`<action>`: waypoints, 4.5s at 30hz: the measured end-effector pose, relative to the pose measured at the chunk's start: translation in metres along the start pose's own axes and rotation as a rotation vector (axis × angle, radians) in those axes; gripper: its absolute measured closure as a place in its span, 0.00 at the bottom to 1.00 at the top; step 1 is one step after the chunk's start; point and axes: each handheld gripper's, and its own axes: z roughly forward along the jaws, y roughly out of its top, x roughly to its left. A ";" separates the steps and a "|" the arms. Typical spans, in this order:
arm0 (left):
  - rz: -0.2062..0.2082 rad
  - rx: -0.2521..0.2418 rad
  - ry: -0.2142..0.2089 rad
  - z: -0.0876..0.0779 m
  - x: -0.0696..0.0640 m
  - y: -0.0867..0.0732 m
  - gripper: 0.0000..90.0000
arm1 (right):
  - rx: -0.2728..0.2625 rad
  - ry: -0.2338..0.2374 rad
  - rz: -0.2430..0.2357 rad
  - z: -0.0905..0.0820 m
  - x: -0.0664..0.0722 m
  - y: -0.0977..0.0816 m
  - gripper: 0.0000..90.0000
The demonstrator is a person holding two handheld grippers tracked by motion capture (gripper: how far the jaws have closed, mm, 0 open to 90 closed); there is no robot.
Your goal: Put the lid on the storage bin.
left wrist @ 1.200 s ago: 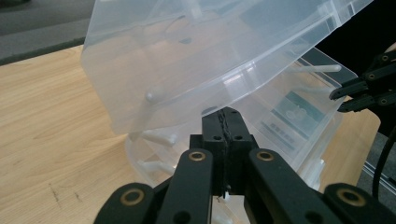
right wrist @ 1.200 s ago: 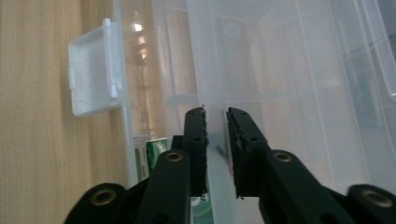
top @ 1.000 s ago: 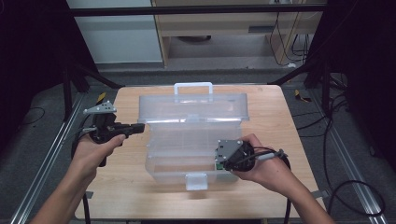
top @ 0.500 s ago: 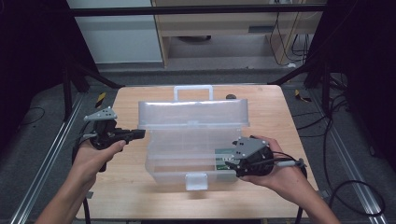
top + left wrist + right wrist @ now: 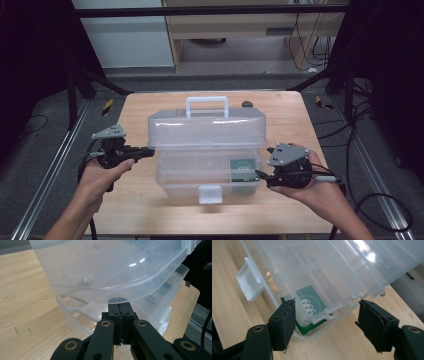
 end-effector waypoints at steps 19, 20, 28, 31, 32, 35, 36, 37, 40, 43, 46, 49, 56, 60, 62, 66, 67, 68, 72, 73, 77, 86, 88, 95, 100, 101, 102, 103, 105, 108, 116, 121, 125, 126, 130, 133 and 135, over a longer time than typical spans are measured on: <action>0.014 0.000 0.012 0.002 0.001 -0.008 1.00 | 0.030 -0.067 0.158 0.008 -0.032 -0.037 0.28; 0.014 -0.004 0.012 0.002 0.001 -0.009 1.00 | 0.031 -0.072 0.165 0.009 -0.033 -0.039 0.28; 0.007 -0.009 0.014 0.004 0.002 -0.016 1.00 | 0.024 -0.093 0.201 0.021 -0.041 -0.051 0.29; 0.013 -0.003 0.016 0.005 0.001 -0.019 1.00 | 0.024 -0.095 0.205 0.024 -0.041 -0.053 0.30; 0.016 -0.002 0.015 0.005 0.000 -0.020 1.00 | 0.025 -0.093 0.205 0.024 -0.040 -0.054 0.31; 0.028 -0.001 0.011 0.005 0.000 -0.022 1.00 | 0.025 -0.096 0.204 0.026 -0.039 -0.056 0.31; 0.029 -0.005 0.010 0.004 0.000 -0.023 1.00 | 0.028 -0.100 0.205 0.026 -0.039 -0.057 0.31; 0.028 -0.011 0.008 0.004 0.000 -0.024 1.00 | 0.026 -0.100 0.209 0.026 -0.040 -0.057 0.31; 0.023 -0.022 0.005 0.003 0.001 -0.028 1.00 | 0.026 -0.102 0.215 0.026 -0.040 -0.059 0.31; 0.017 -0.017 -0.005 0.003 0.001 -0.032 1.00 | 0.031 -0.106 0.223 0.027 -0.040 -0.062 0.31; 0.023 -0.014 -0.003 0.004 0.001 -0.035 1.00 | 0.034 -0.121 0.227 0.029 -0.040 -0.066 0.32; 0.029 -0.014 0.001 0.005 0.000 -0.037 1.00 | 0.037 -0.125 0.240 0.029 -0.041 -0.070 0.33; 0.052 -0.003 0.019 0.006 -0.003 -0.043 1.00 | 0.043 -0.127 0.258 0.029 -0.042 -0.077 0.33; 0.063 0.007 0.027 0.007 -0.005 -0.046 1.00 | 0.048 -0.128 0.262 0.029 -0.042 -0.080 0.33; 0.061 0.009 0.024 0.007 -0.004 -0.048 1.00 | 0.051 -0.130 0.263 0.029 -0.043 -0.081 0.33; 0.068 0.007 0.031 0.007 -0.005 -0.049 1.00 | 0.052 -0.131 0.269 0.030 -0.043 -0.083 0.33; 0.072 0.012 0.032 0.007 -0.006 -0.050 1.00 | 0.051 -0.131 0.267 0.031 -0.043 -0.083 0.33; 0.075 0.017 0.034 0.008 -0.006 -0.051 1.00 | 0.053 -0.131 0.268 0.032 -0.043 -0.084 0.33; 0.078 0.032 0.025 0.010 -0.005 -0.054 1.00 | 0.059 -0.126 0.270 0.035 -0.041 -0.086 0.33; 0.074 0.031 0.022 0.011 -0.005 -0.056 1.00 | 0.057 -0.126 0.269 0.037 -0.040 -0.086 0.33; 0.081 0.053 0.022 0.014 -0.005 -0.061 1.00 | 0.057 -0.121 0.269 0.040 -0.039 -0.088 0.33; 0.094 0.076 0.019 0.017 -0.004 -0.069 1.00 | 0.060 -0.116 0.273 0.041 -0.037 -0.090 0.33; 0.091 0.074 0.017 0.017 -0.004 -0.070 1.00 | 0.061 -0.116 0.272 0.042 -0.037 -0.091 0.33; 0.109 0.096 0.033 0.015 -0.004 -0.071 1.00 | 0.064 -0.112 0.278 0.044 -0.036 -0.094 0.33; 0.127 0.117 0.104 0.003 0.006 -0.072 0.99 | 0.065 -0.116 0.283 0.043 -0.037 -0.095 0.33; 0.125 0.120 0.125 0.000 0.009 -0.072 0.99 | 0.065 -0.120 0.285 0.044 -0.038 -0.096 0.33; 0.118 0.116 0.137 -0.002 0.012 -0.073 0.98 | 0.066 -0.123 0.288 0.045 -0.038 -0.096 0.33; 0.113 0.114 0.146 -0.003 0.016 -0.073 0.97 | 0.072 -0.128 0.288 0.046 -0.039 -0.096 0.33; 0.109 0.116 0.173 -0.005 0.023 -0.073 0.95 | 0.075 -0.132 0.296 0.049 -0.041 -0.097 0.33; 0.108 0.120 0.232 -0.003 0.033 -0.073 0.86 | 0.086 -0.144 0.308 0.055 -0.046 -0.097 0.30; 0.092 0.134 0.346 0.005 0.057 -0.062 0.51 | 0.106 -0.208 0.387 0.071 -0.071 -0.095 0.23; 0.075 0.139 0.364 0.011 0.070 -0.053 0.36 | 0.117 -0.213 0.431 0.081 -0.085 -0.097 0.21; 0.067 0.149 0.383 0.018 0.082 -0.046 0.25 | 0.129 -0.221 0.475 0.090 -0.095 -0.100 0.18; 0.059 0.147 0.386 0.019 0.085 -0.045 0.23 | 0.132 -0.224 0.491 0.093 -0.097 -0.100 0.16; 0.039 0.142 0.397 0.029 0.099 -0.039 0.17 | 0.127 -0.228 0.566 0.103 -0.110 -0.102 0.15; 0.023 0.144 0.397 0.041 0.109 -0.039 0.14 | 0.113 -0.227 0.613 0.112 -0.119 -0.103 0.15; 0.019 0.157 0.402 0.049 0.115 -0.040 0.13 | 0.112 -0.242 0.635 0.118 -0.124 -0.102 0.15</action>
